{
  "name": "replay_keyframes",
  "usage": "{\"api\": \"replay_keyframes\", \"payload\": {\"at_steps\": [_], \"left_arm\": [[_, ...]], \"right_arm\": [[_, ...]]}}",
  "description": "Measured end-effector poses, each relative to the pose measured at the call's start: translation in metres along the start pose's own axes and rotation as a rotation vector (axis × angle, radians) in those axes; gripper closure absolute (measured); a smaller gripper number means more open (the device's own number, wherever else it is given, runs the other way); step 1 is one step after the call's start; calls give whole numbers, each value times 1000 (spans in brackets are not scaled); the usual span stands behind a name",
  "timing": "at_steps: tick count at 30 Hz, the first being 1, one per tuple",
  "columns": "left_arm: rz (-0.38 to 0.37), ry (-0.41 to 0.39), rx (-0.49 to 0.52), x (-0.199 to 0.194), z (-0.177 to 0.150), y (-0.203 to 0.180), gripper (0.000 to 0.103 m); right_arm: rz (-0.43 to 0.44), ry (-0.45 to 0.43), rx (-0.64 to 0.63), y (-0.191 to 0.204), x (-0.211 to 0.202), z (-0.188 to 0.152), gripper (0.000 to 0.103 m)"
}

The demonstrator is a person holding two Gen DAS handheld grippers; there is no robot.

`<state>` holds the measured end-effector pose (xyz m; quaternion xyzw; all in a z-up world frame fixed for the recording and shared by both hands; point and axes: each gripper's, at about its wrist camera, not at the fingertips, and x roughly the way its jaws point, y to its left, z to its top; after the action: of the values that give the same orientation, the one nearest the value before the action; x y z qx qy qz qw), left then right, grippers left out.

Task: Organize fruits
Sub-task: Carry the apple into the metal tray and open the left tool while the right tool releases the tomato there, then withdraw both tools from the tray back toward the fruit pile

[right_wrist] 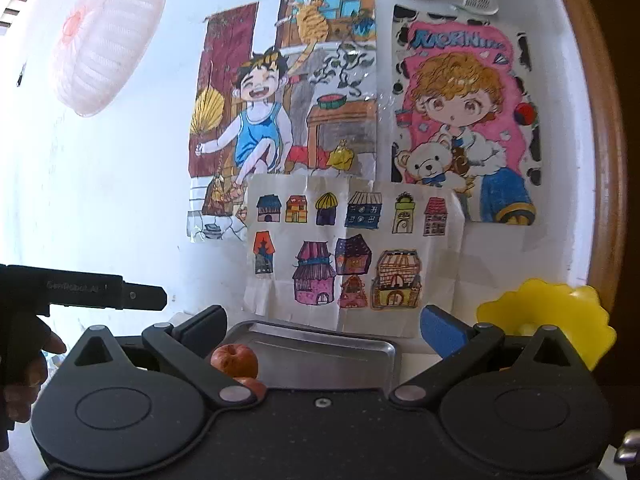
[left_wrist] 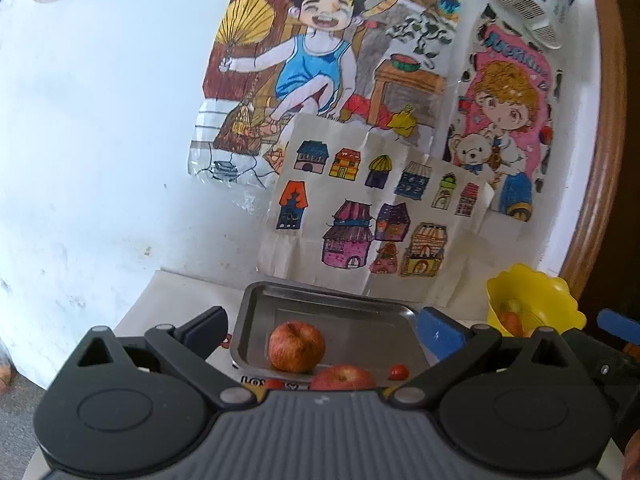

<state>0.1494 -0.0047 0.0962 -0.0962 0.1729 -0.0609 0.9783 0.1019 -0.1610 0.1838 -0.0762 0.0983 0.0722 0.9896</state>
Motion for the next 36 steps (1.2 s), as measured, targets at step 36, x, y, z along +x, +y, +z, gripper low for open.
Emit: {"api": "replay_keyframes", "payload": {"at_steps": [36], "left_arm": [[57,248,99,-61,-103,21,0]], "right_arm": [[-7,267,-22,53,-67,-100,1]]}}
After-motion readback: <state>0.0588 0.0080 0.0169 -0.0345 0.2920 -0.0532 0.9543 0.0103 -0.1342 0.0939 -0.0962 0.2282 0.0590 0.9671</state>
